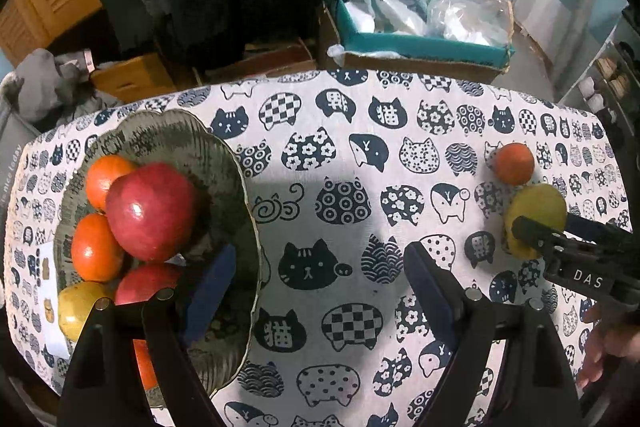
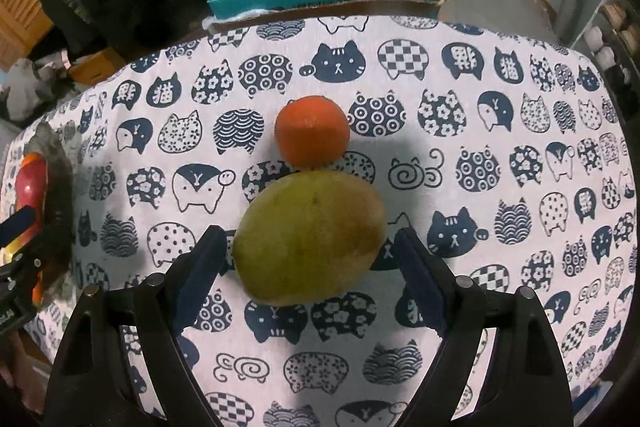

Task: Organize fruits
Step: 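Move both tools toward the small orange and yellow pear on the cloth, then grasp the yellow pear with the right tool while the left tool grasps the small orange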

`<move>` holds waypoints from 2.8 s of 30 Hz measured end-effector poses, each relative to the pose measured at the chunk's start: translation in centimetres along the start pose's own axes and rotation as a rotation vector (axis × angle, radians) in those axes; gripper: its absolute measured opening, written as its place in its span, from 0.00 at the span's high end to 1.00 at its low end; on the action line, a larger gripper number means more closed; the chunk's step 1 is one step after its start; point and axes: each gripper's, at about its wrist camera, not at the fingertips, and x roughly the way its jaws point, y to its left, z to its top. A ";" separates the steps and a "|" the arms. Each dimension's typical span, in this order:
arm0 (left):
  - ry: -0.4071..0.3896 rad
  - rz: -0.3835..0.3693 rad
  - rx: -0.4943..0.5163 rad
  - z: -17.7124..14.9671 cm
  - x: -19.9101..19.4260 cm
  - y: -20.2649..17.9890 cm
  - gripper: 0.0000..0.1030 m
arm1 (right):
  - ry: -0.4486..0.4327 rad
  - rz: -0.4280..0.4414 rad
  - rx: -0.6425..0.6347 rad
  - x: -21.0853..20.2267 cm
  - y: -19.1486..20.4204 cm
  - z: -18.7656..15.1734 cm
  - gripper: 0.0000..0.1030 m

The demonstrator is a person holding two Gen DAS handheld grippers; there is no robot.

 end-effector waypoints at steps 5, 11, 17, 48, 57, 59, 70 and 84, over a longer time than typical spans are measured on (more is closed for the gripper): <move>0.013 -0.008 -0.002 0.1 0.6 -0.4 0.16 | 0.013 0.004 0.004 0.9 -0.1 0.0 0.17; 0.018 -0.005 -0.003 0.5 0.8 -0.8 0.15 | 0.007 0.000 -0.002 1.4 0.0 0.0 0.22; 0.018 0.002 -0.012 0.8 1.2 -0.9 0.13 | -0.016 -0.006 -0.013 0.8 -0.9 -0.6 0.23; 0.015 -0.073 0.125 3.8 1.8 -10.6 0.11 | -0.162 -0.099 0.100 -4.2 -10.1 1.8 0.23; 0.036 -0.133 0.137 5.1 4.9 -14.2 0.11 | -0.153 -0.119 0.112 -4.2 -12.6 2.0 0.23; 0.040 -0.131 0.151 5.4 5.6 -15.0 0.11 | -0.148 -0.119 0.121 -3.9 -13.0 1.9 0.23; 0.051 -0.179 0.157 6.4 7.5 -17.3 0.16 | -0.133 -0.123 0.144 -2.9 -14.0 1.7 0.23; 0.057 -0.236 0.178 5.9 7.5 -18.3 0.57 | -0.136 -0.114 0.150 -3.0 -13.9 1.6 0.23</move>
